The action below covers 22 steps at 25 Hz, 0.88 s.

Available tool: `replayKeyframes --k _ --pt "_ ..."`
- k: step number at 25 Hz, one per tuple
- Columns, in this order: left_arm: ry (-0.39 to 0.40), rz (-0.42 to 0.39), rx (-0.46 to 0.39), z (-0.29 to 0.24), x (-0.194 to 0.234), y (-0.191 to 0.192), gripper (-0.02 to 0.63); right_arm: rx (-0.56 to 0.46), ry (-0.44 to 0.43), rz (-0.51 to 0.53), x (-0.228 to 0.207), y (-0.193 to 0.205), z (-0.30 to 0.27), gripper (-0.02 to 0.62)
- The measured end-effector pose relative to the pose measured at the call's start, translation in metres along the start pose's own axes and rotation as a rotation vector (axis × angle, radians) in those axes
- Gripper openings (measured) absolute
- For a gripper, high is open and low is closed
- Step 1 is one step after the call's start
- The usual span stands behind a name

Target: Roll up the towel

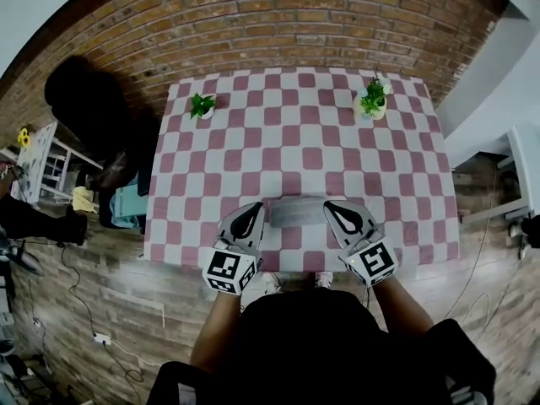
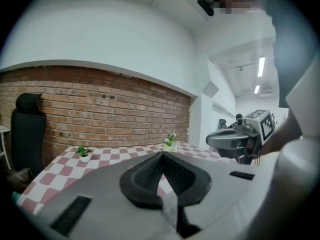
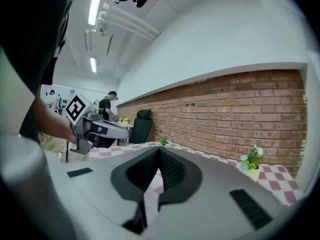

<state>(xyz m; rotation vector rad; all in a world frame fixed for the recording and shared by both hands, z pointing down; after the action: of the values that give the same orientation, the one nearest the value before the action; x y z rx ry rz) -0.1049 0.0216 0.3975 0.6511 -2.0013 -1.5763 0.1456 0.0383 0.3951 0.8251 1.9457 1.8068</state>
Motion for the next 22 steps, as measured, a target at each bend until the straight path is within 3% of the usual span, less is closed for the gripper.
replayKeyframes --k 22 --pt "-0.008 -0.085 -0.075 0.005 -0.006 -0.028 -0.006 -0.013 0.112 -0.024 -0.014 -0.015 0.013 -0.002"
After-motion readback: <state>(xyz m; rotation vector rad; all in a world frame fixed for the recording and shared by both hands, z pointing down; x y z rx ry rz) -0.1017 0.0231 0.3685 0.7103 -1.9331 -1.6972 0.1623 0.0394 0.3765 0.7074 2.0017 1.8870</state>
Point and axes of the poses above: the fingertips, and each gripper's own axes: z backward along the fingers, x to its left, y out of its underside, the point moved 9 cm from there along z, backward along the fingers, and after that the axes turned 3 degrees about y, right-handed, at the moved point
